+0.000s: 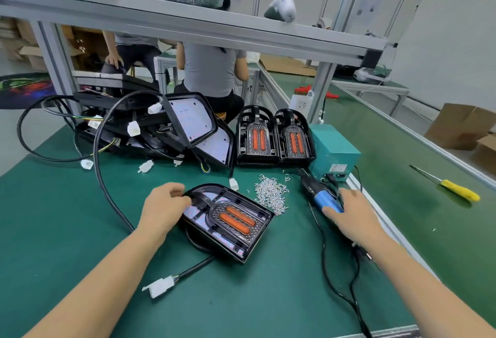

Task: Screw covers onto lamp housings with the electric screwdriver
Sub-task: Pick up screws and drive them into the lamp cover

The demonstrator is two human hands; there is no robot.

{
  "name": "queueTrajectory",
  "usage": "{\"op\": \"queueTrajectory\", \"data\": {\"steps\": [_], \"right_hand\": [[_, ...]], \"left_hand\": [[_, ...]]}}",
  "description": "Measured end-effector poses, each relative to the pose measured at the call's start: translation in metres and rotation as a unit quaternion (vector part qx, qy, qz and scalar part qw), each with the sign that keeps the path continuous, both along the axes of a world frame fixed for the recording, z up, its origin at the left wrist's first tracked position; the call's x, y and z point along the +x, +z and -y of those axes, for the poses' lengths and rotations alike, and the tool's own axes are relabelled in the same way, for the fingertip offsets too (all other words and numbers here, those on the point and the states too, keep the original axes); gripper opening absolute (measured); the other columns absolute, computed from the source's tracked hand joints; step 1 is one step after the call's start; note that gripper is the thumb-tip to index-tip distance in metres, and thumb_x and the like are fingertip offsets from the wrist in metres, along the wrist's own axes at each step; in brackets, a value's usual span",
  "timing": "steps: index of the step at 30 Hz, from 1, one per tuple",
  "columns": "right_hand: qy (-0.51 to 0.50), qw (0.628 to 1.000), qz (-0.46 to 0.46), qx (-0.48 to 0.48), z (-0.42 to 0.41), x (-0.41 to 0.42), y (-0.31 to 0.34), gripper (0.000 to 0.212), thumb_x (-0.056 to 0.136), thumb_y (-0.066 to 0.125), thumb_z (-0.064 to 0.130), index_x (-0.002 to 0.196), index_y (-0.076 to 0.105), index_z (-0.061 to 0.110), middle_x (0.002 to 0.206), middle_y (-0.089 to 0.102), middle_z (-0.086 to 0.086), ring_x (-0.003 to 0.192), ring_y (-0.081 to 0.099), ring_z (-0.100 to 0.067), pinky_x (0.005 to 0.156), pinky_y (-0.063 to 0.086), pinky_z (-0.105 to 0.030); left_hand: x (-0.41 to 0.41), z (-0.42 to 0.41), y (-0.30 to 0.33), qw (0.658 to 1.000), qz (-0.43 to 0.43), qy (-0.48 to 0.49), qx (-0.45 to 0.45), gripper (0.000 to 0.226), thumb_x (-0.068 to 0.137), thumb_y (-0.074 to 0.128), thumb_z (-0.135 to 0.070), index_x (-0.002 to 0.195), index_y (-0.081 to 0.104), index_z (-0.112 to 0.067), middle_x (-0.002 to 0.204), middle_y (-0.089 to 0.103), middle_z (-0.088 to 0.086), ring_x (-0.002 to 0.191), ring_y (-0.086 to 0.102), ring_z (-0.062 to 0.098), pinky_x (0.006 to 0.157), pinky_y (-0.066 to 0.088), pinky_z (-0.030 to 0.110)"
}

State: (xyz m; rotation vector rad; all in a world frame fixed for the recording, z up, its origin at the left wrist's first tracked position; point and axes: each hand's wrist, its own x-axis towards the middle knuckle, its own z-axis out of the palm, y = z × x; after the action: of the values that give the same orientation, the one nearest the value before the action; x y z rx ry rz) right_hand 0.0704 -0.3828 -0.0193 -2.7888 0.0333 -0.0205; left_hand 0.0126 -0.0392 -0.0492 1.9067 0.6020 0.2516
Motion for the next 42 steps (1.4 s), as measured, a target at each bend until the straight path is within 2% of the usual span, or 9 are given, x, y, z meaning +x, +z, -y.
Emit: {"op": "queueTrajectory", "data": {"steps": [3, 6, 12, 22, 28, 32, 36, 39, 42], "right_hand": [[-0.008, 0.998, -0.062, -0.008, 0.001, 0.009, -0.002, 0.031, 0.091, 0.064, 0.031, 0.108, 0.055, 0.006, 0.112, 0.058, -0.014, 0.092, 0.055, -0.029, 0.073, 0.041, -0.034], [-0.011, 0.996, -0.085, -0.002, 0.002, 0.012, -0.006, 0.043, 0.090, 0.066, 0.030, 0.124, 0.054, 0.008, 0.107, 0.058, -0.009, 0.090, 0.056, -0.026, 0.078, 0.045, -0.031], [-0.053, 0.993, -0.106, 0.028, 0.002, 0.021, -0.006, 0.053, 0.084, 0.069, 0.024, 0.125, 0.038, 0.010, 0.096, 0.051, -0.002, 0.084, 0.054, -0.023, 0.068, 0.041, -0.030], [-0.069, 0.990, -0.099, -0.070, -0.006, 0.031, -0.006, 0.030, 0.077, 0.066, 0.025, 0.092, 0.043, 0.013, 0.074, 0.046, 0.003, 0.067, 0.050, -0.016, 0.047, 0.031, -0.024], [-0.117, 0.952, -0.108, 0.260, 0.010, 0.028, -0.002, 0.042, 0.049, 0.064, 0.013, 0.087, 0.048, 0.006, 0.071, 0.053, -0.007, 0.054, 0.047, -0.021, 0.049, 0.034, -0.022], [-0.117, 0.863, -0.098, 0.482, 0.019, 0.021, 0.013, 0.025, 0.071, 0.070, -0.003, 0.093, 0.060, 0.003, 0.061, 0.054, -0.008, 0.046, 0.049, -0.018, 0.044, 0.046, -0.025], [-0.054, 0.795, -0.037, 0.603, 0.026, 0.007, 0.045, 0.031, 0.077, 0.063, -0.008, 0.105, 0.061, 0.006, 0.057, 0.055, -0.006, 0.046, 0.052, -0.017, 0.044, 0.050, -0.028], [-0.004, 0.762, 0.023, 0.647, 0.026, -0.004, 0.072, 0.034, 0.076, 0.061, -0.008, 0.106, 0.061, 0.010, 0.059, 0.053, -0.003, 0.047, 0.051, -0.014, 0.045, 0.049, -0.028], [0.015, 0.707, 0.103, 0.699, 0.021, -0.014, 0.093, 0.031, 0.079, 0.055, -0.009, 0.100, 0.061, 0.013, 0.056, 0.051, -0.001, 0.045, 0.049, -0.013, 0.046, 0.047, -0.023]], "left_hand": [[0.003, 0.012, 0.026, 0.987, 0.080, 0.006, 0.140, 0.034, 0.082, 0.061, -0.011, 0.114, 0.064, -0.019, 0.113, 0.062, -0.003, 0.103, 0.056, 0.018, 0.085, 0.040, 0.029], [0.022, 0.047, 0.053, 0.961, 0.118, -0.108, 0.228, 0.020, 0.084, 0.059, -0.014, 0.097, 0.070, -0.025, 0.092, 0.063, -0.013, 0.091, 0.059, 0.012, 0.080, 0.045, 0.027], [0.074, 0.103, 0.057, 0.900, -0.051, -0.296, 0.317, 0.023, 0.086, 0.055, -0.008, 0.087, 0.073, -0.022, 0.090, 0.068, -0.001, 0.086, 0.063, 0.021, 0.084, 0.055, 0.038], [0.098, 0.113, 0.033, 0.822, -0.154, -0.329, 0.439, 0.016, 0.083, 0.058, -0.006, 0.098, 0.065, -0.009, 0.106, 0.066, 0.008, 0.096, 0.062, 0.030, 0.071, 0.047, 0.034], [0.101, 0.121, 0.033, 0.804, -0.130, -0.323, 0.483, 0.014, 0.084, 0.049, -0.002, 0.088, 0.061, -0.008, 0.100, 0.065, 0.009, 0.093, 0.062, 0.032, 0.067, 0.043, 0.034], [0.101, 0.120, 0.029, 0.802, -0.115, -0.306, 0.500, 0.019, 0.082, 0.051, -0.001, 0.068, 0.052, -0.013, 0.073, 0.056, 0.003, 0.080, 0.060, 0.029, 0.063, 0.042, 0.032], [0.099, 0.119, 0.028, 0.812, -0.099, -0.292, 0.496, 0.017, 0.080, 0.055, -0.002, 0.086, 0.066, -0.013, 0.093, 0.068, 0.005, 0.084, 0.063, 0.027, 0.064, 0.044, 0.031], [0.096, 0.117, 0.029, 0.839, -0.085, -0.284, 0.455, 0.017, 0.080, 0.059, -0.008, 0.090, 0.071, -0.015, 0.094, 0.070, 0.003, 0.087, 0.065, 0.026, 0.069, 0.050, 0.032], [0.093, 0.110, 0.041, 0.906, -0.012, -0.266, 0.328, 0.012, 0.082, 0.062, -0.012, 0.081, 0.073, -0.016, 0.080, 0.070, -0.003, 0.078, 0.067, 0.020, 0.069, 0.054, 0.031]]}}
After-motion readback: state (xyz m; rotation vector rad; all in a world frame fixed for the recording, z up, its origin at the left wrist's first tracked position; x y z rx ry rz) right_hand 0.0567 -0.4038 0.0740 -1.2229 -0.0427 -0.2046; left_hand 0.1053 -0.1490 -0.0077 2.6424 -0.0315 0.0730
